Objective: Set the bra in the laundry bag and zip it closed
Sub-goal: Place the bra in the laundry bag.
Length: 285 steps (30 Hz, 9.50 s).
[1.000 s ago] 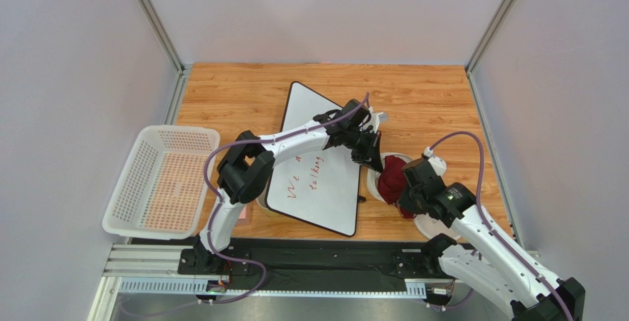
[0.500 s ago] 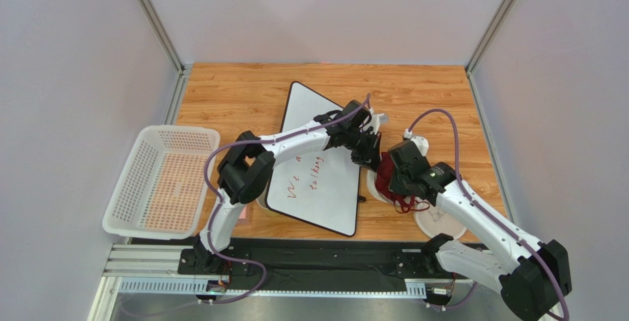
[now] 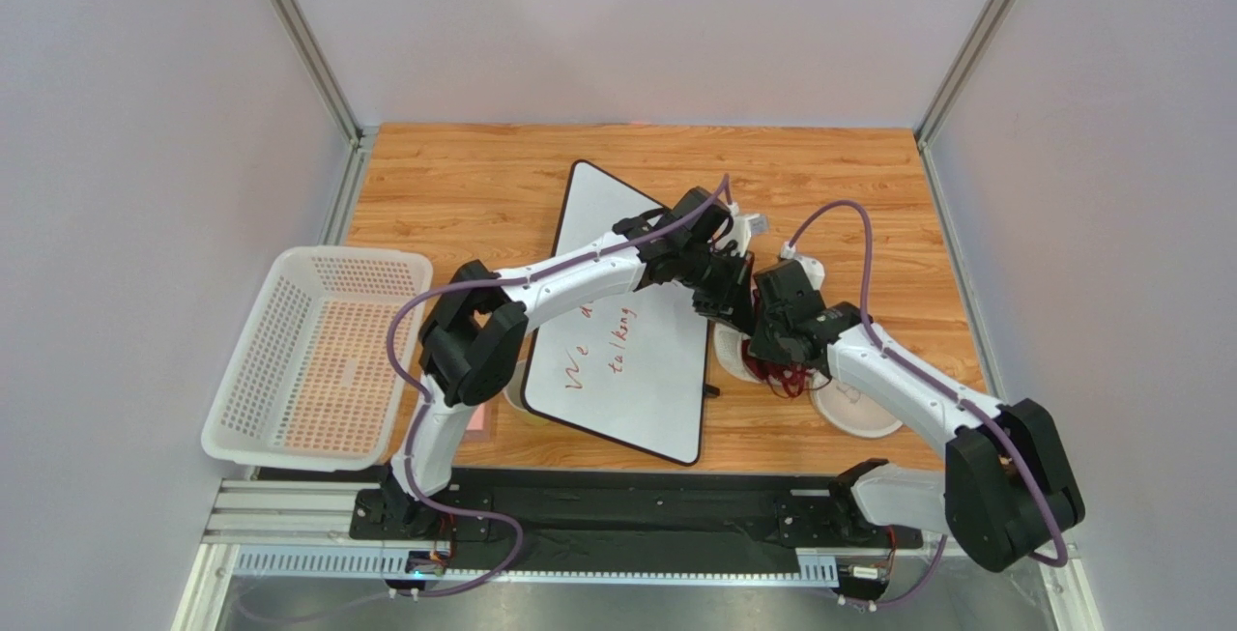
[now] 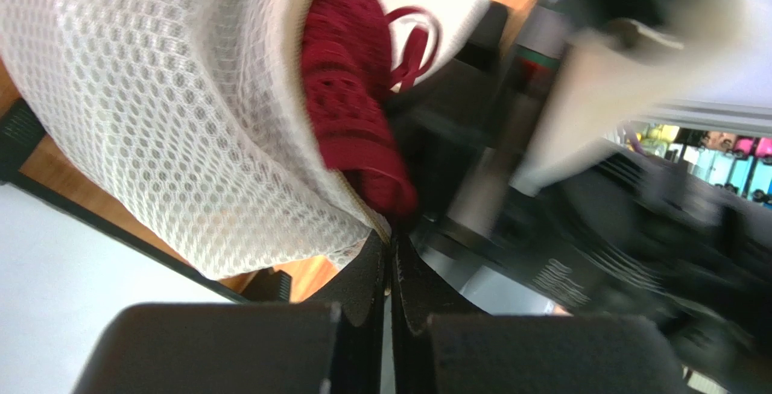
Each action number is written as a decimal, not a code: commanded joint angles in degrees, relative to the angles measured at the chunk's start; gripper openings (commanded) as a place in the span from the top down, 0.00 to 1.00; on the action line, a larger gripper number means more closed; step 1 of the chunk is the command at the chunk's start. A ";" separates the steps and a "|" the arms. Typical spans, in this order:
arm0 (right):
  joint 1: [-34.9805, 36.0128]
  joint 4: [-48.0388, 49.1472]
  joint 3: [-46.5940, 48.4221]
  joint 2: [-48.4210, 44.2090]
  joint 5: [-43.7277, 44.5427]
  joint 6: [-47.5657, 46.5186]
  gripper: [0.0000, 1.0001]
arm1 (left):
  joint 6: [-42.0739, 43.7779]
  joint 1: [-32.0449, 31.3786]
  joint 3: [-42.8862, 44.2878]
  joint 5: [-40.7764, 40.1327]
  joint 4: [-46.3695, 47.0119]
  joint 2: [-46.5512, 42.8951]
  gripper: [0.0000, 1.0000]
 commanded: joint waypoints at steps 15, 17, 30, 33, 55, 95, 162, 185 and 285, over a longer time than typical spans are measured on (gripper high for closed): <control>-12.65 9.01 -1.18 0.16 -15.82 -0.49 0.96 | -6.88 -1.12 0.54 5.70 6.05 -6.60 1.00; -13.00 9.00 -0.74 1.04 -16.88 -0.22 0.96 | -7.84 -1.12 0.28 5.69 6.83 -6.95 1.00; -13.53 -5.40 3.48 -1.59 -20.57 -5.14 0.53 | -3.01 -0.59 2.74 1.56 0.96 -3.61 1.00; -14.15 -9.71 5.06 -5.45 -21.89 -5.76 0.45 | -1.87 -0.59 2.83 0.95 -0.45 -3.78 1.00; -17.32 10.83 5.42 -1.87 -29.17 -0.06 1.00 | -1.17 -0.24 2.83 0.60 -1.42 -4.75 1.00; -43.68 -11.22 -1.53 -11.98 0.15 9.01 0.24 | 1.03 -0.59 4.59 3.67 -0.63 -3.26 1.00; -40.52 -25.71 6.72 -28.05 3.68 4.61 1.00 | 7.72 -6.74 12.32 -7.60 -5.03 -4.16 0.98; -36.04 -34.58 20.86 -27.96 -0.27 5.40 1.00 | 3.85 -4.11 20.57 -17.59 -4.84 15.90 1.00; -30.50 -42.58 30.35 -25.33 5.52 -6.19 1.00 | 9.20 -1.55 13.12 -9.06 -10.39 -1.73 1.00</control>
